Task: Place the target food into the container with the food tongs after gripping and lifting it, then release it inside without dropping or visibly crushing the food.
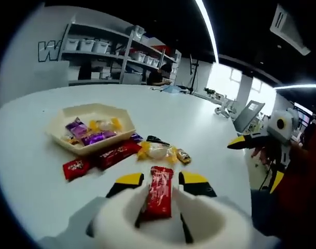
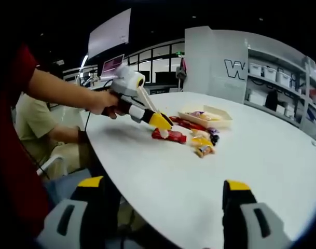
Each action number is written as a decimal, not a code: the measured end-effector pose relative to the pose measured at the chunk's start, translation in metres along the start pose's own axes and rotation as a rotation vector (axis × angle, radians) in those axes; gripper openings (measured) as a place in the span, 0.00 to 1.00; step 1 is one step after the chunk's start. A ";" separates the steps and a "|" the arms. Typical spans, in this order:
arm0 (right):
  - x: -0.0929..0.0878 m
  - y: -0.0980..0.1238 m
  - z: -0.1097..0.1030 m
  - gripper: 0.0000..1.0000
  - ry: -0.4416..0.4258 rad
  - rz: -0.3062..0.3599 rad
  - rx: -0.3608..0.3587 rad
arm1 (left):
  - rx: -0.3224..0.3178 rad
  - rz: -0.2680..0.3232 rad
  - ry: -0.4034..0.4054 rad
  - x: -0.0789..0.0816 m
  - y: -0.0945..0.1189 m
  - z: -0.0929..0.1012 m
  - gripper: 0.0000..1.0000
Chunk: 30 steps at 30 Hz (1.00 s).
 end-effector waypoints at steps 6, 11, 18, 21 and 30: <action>-0.003 -0.002 0.000 0.92 0.001 -0.018 0.001 | 0.010 -0.016 -0.078 0.003 0.001 0.003 0.29; 0.000 -0.003 -0.002 0.92 0.005 -0.012 0.006 | 0.010 -0.010 -0.105 0.002 0.001 0.004 0.29; -0.001 -0.004 -0.003 0.92 0.006 -0.018 0.009 | -0.004 0.011 -0.119 0.002 0.001 0.003 0.30; -0.002 -0.004 -0.003 0.92 0.008 -0.021 0.007 | -0.006 0.025 -0.127 0.000 0.002 0.003 0.29; -0.001 -0.005 -0.005 0.92 0.012 -0.022 0.012 | -0.011 0.050 -0.081 0.000 0.002 0.007 0.23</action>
Point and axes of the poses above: the point that each gripper's makers call its tool centre point, and the gripper's own axes: y roughly backward along the fingers, z roughly to its right, x roughly out of its top, the point moved 4 cm from there along y, roughly backward along the fingers, and after that the axes turned 11 degrees about -z, right-handed, at the moved point
